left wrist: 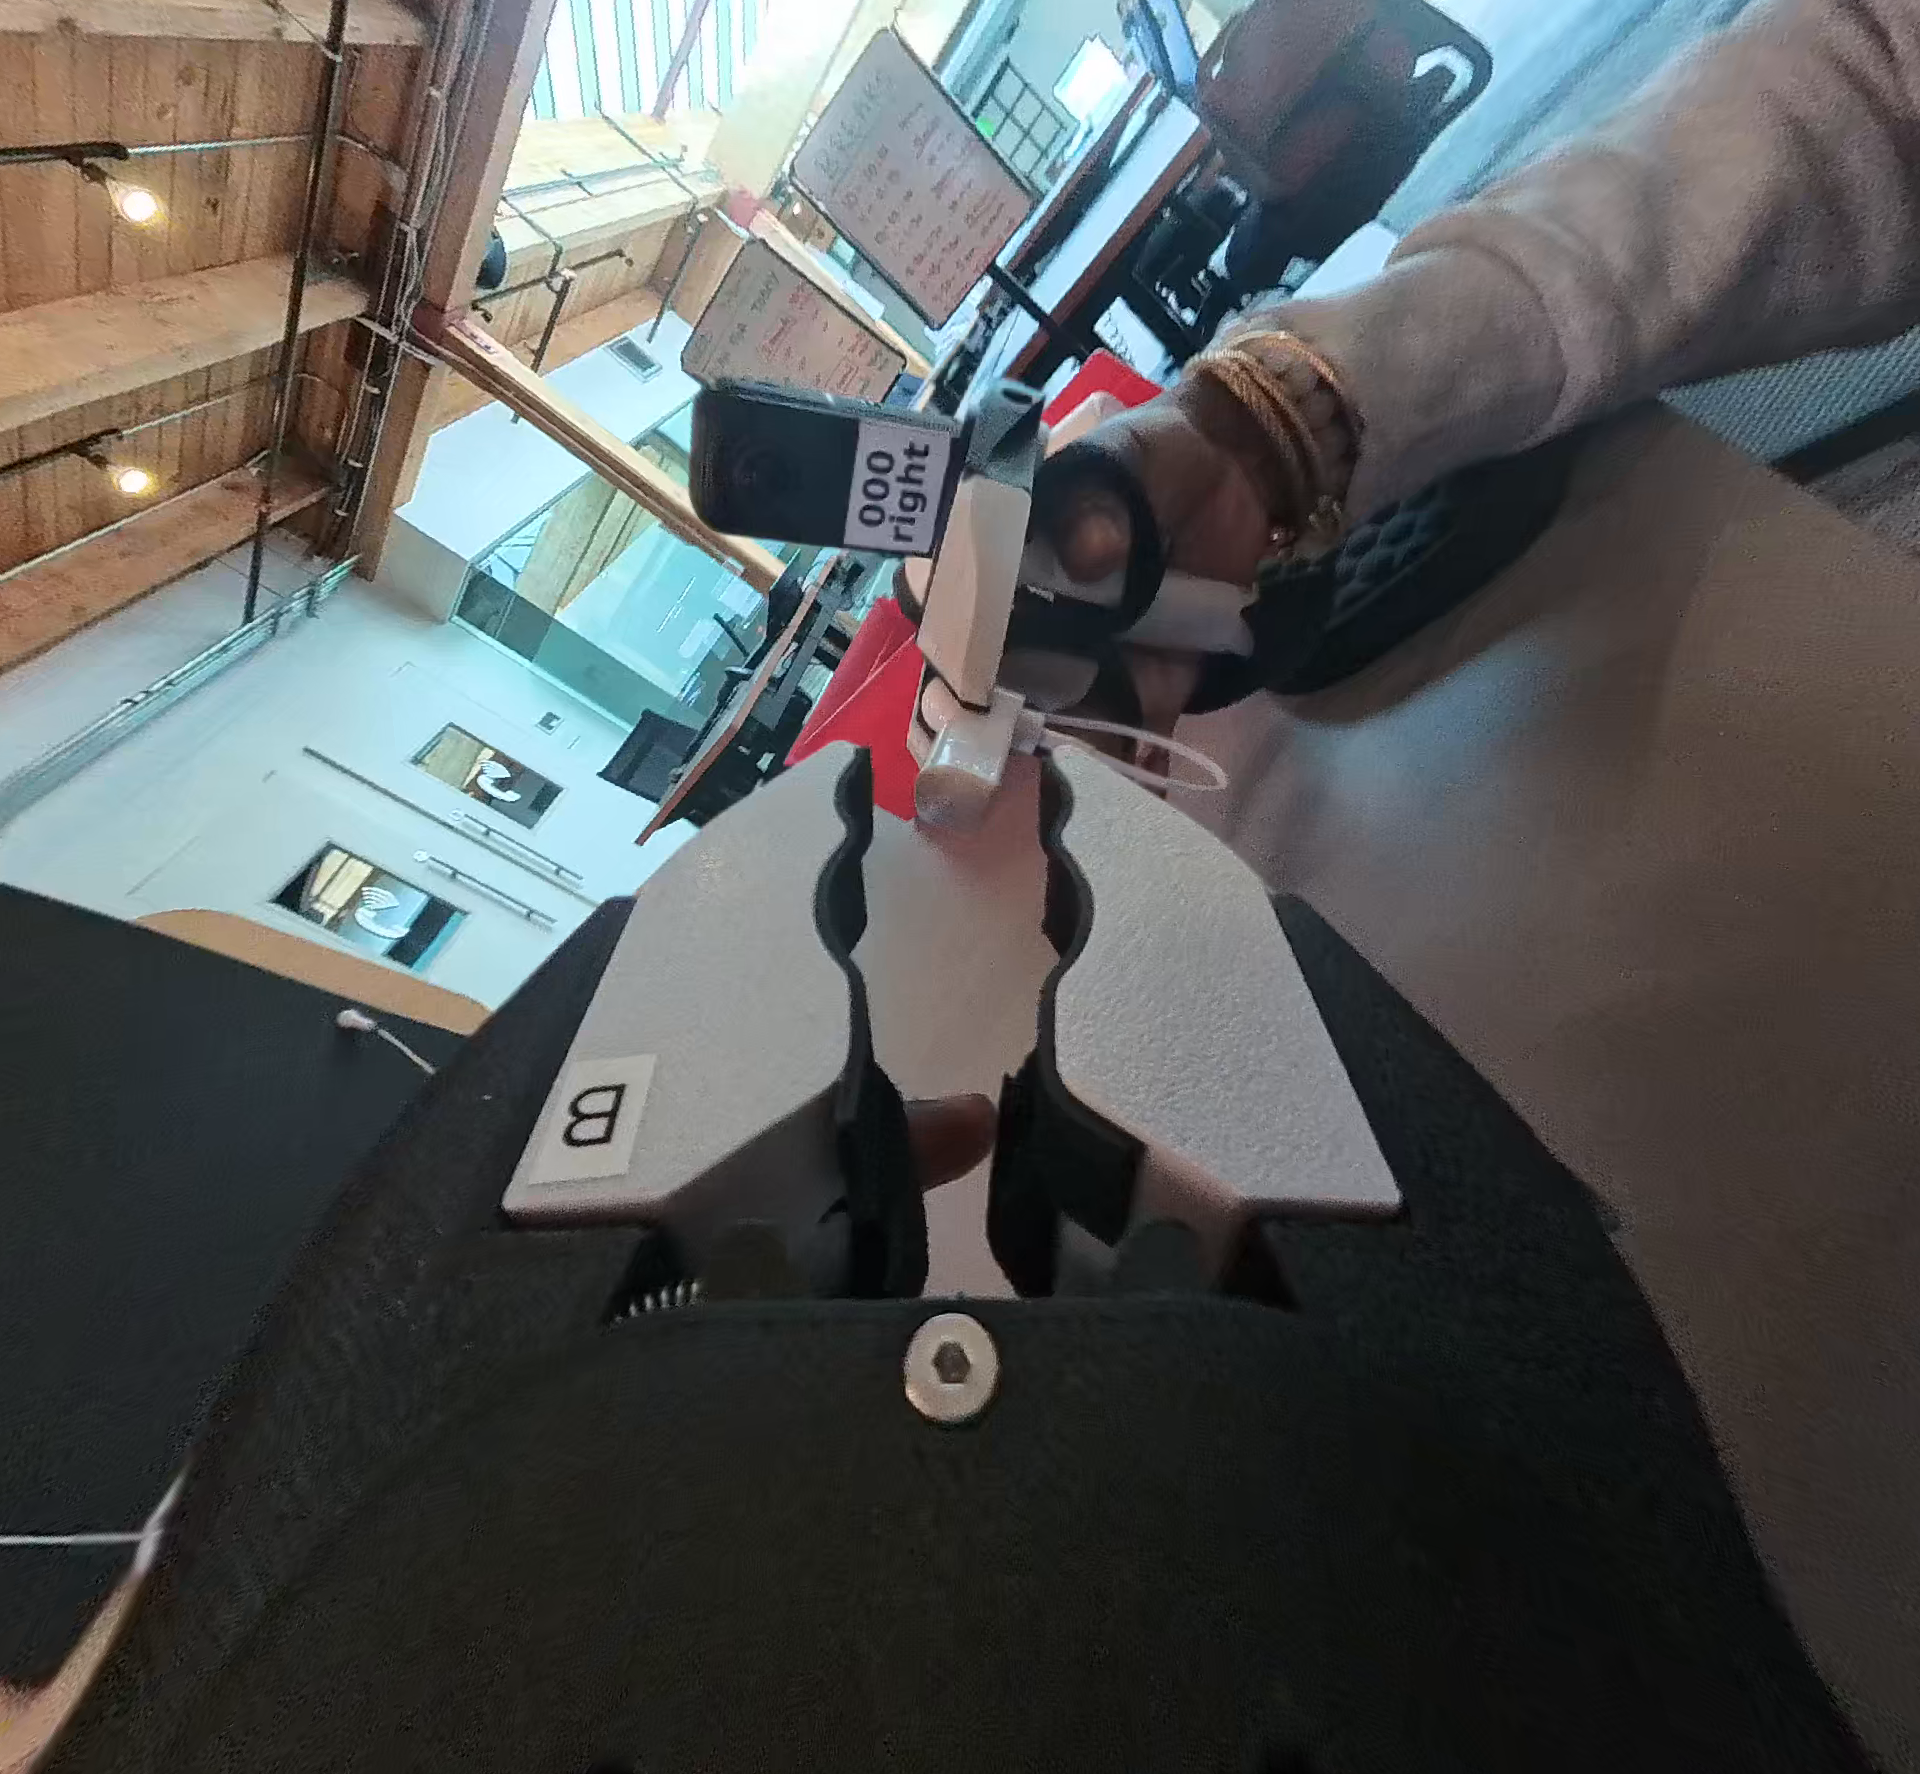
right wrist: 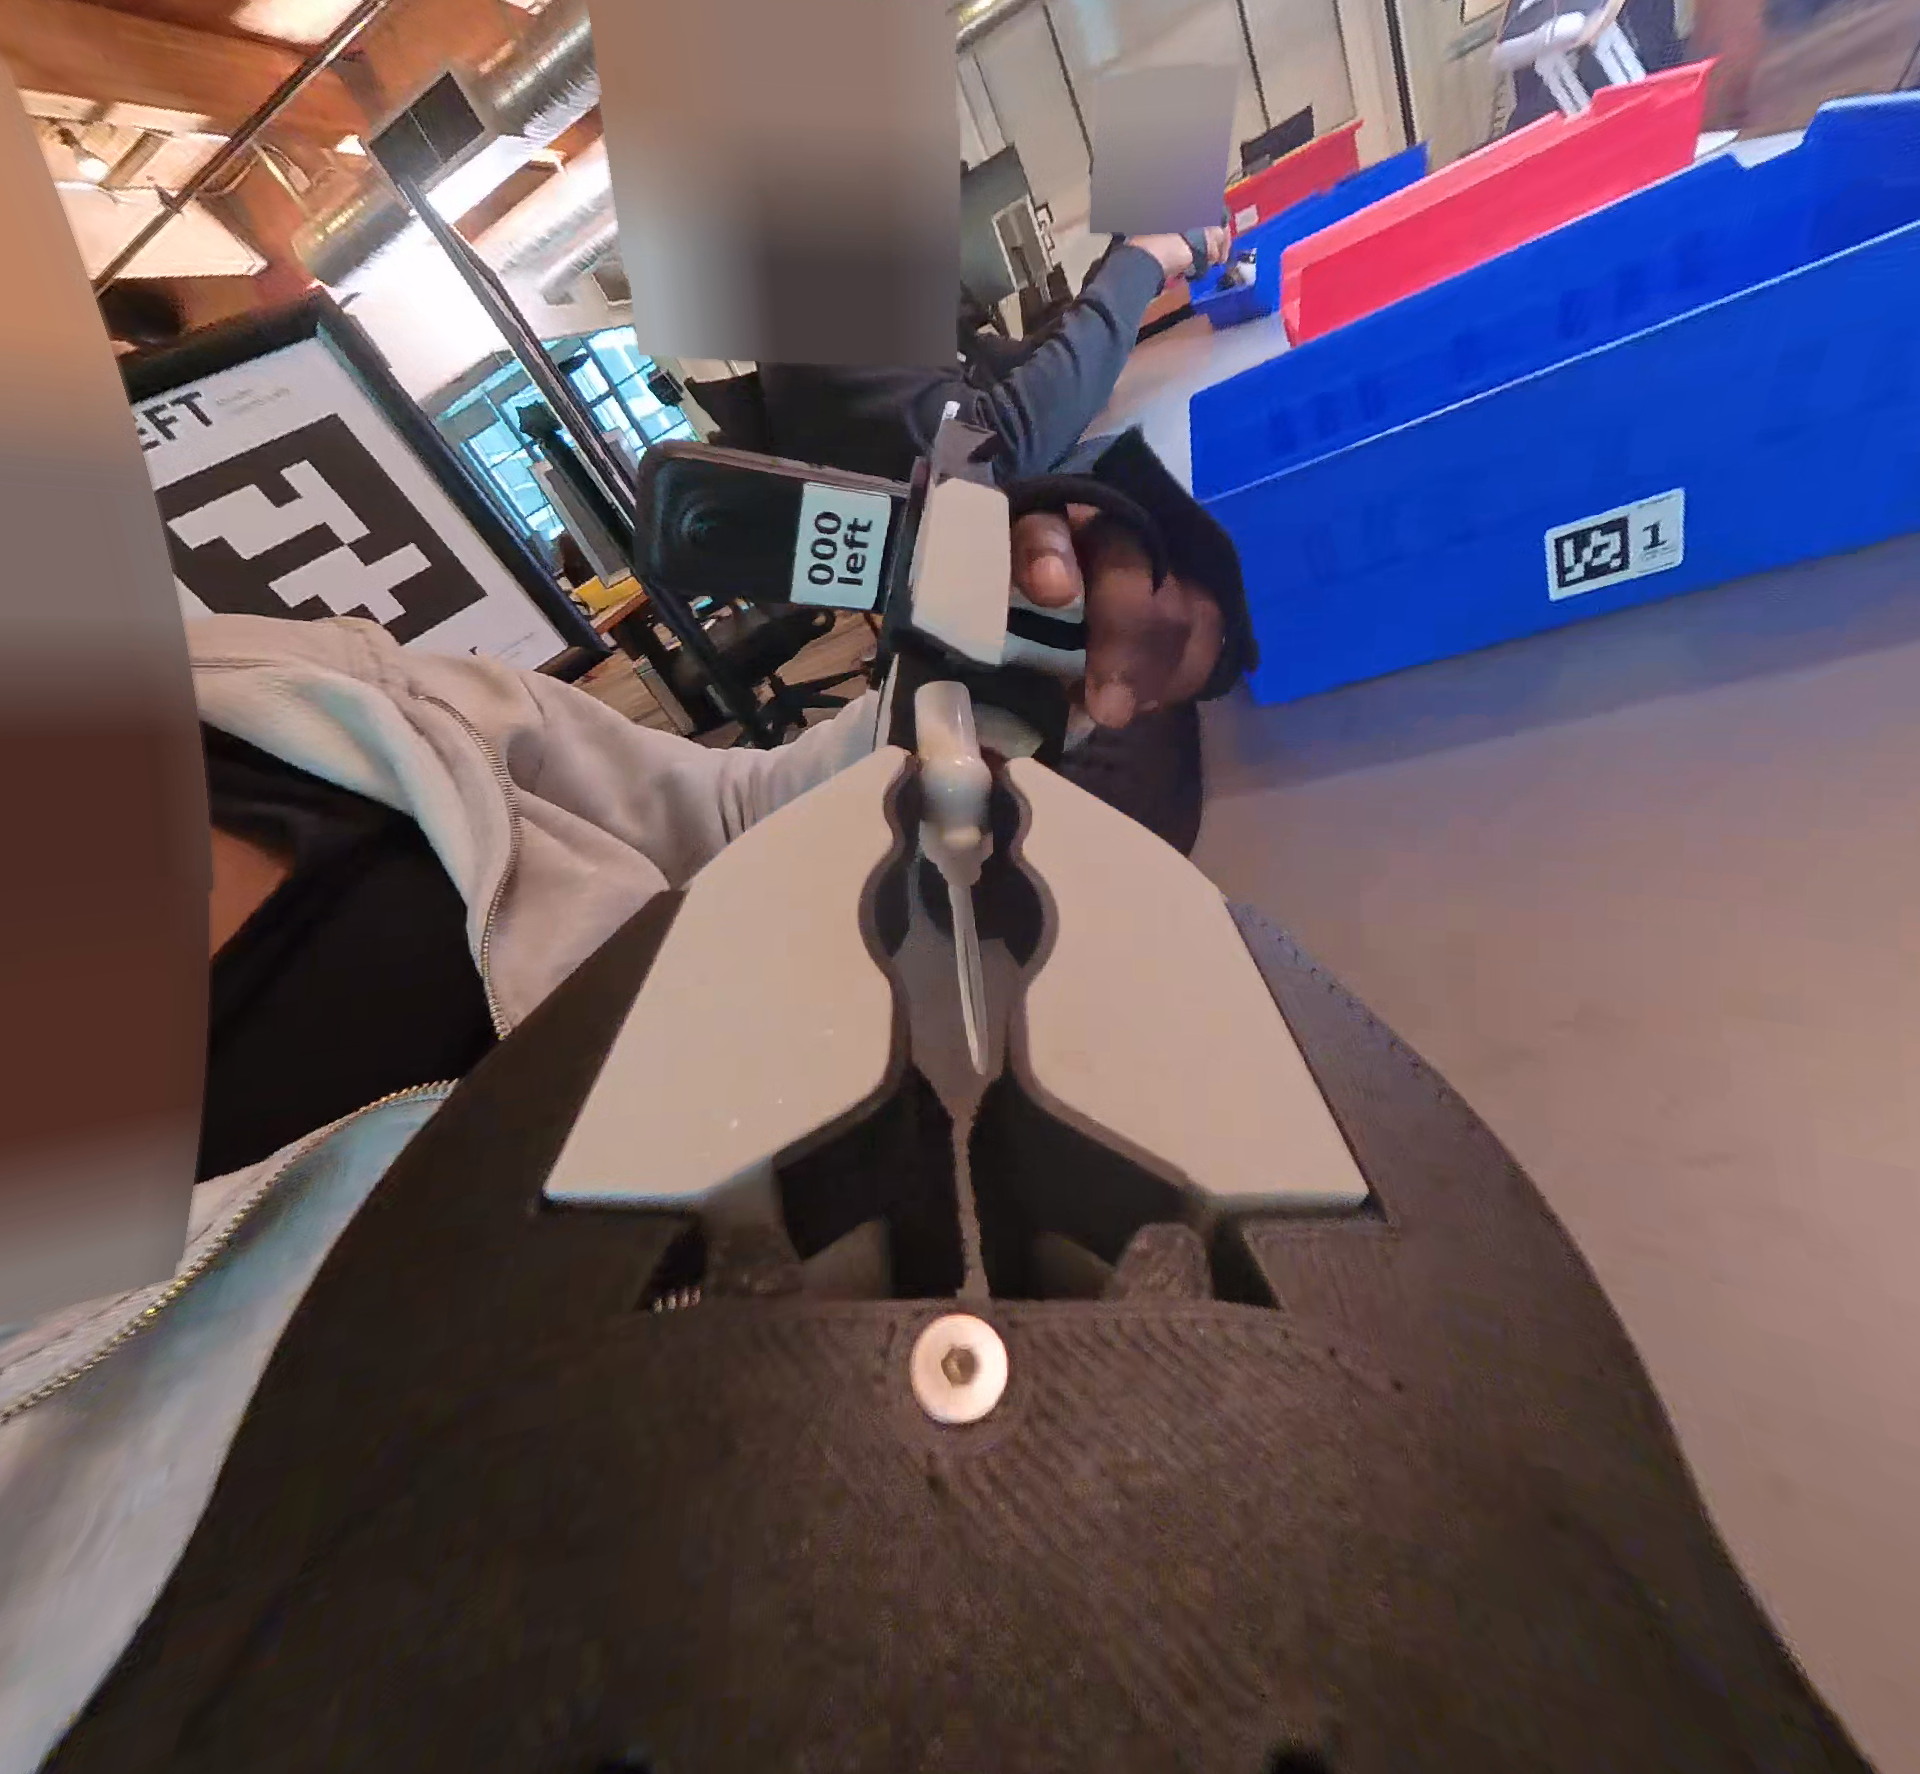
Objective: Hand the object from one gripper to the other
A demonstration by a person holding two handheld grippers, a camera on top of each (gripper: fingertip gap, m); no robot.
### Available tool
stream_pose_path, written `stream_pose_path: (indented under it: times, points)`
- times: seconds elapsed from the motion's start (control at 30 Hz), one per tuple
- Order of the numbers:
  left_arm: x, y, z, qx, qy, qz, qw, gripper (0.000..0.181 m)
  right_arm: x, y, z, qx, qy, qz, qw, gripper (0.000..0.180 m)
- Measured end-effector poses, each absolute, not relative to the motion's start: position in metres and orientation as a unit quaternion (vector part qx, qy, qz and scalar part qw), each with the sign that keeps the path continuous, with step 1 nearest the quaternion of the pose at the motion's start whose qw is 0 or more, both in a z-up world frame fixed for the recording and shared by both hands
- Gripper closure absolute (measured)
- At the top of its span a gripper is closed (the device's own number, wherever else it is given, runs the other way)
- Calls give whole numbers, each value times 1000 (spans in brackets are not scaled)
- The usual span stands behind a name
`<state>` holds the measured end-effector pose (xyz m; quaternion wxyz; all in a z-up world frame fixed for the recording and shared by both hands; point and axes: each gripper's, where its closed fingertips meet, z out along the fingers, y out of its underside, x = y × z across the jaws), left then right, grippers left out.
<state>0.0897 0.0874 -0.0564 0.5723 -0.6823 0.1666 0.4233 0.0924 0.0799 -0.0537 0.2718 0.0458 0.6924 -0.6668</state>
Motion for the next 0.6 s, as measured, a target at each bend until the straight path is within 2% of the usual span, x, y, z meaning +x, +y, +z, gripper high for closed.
stream_pose_path:
  times: [0.1, 0.27, 0.3, 0.37, 0.47, 0.6]
  points:
    - [90, 89, -61, -687, 177, 428, 560, 165, 95, 79, -56, 47, 697, -658, 280, 167]
    - [88, 87, -60, -708, 138, 386, 575, 166, 94, 78, -55, 43, 696, -665, 266, 166]
    - [88, 85, -58, -709, 117, 362, 593, 166, 91, 77, -52, 37, 692, -680, 241, 160]
    - [86, 79, -51, -710, 61, 293, 637, 166, 84, 78, -43, 14, 678, -718, 157, 130]
    - [82, 70, -45, -703, -36, 143, 696, 166, 69, 85, -30, -31, 662, -749, -21, 120]
    - [86, 65, -46, -668, -126, -76, 729, 167, 69, 90, -30, -177, 643, -696, -266, 118]
